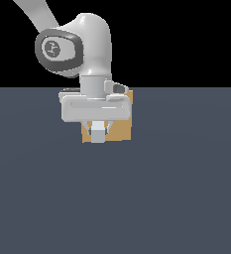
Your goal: Insert the peg into the horizontal hole in a box.
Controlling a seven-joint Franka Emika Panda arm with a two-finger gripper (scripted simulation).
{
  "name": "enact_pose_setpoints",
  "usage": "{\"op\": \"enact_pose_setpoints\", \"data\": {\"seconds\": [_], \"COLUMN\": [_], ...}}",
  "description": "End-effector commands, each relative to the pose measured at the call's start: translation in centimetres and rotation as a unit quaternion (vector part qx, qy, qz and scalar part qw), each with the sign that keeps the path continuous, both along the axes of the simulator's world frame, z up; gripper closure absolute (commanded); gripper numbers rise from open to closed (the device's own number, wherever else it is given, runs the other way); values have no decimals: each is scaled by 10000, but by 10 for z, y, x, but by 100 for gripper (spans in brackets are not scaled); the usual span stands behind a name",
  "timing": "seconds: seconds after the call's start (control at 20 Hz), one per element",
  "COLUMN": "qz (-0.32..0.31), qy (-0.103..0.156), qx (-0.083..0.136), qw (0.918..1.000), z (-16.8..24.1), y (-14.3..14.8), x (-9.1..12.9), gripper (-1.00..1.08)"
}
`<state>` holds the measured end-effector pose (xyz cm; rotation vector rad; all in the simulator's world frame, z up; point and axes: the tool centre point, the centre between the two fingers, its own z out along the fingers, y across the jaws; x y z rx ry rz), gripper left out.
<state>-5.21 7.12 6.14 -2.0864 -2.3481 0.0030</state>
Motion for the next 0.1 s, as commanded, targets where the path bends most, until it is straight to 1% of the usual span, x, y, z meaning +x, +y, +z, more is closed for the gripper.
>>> {"op": "enact_pose_setpoints", "data": {"seconds": [0.0,0.05], "qz": [18,18], "qy": [-18,-18], "qx": [11,11], "qw": [10000,10000], "z": [1,1], "y": [9,9], "x": [1,1], "gripper": [108,108]}}
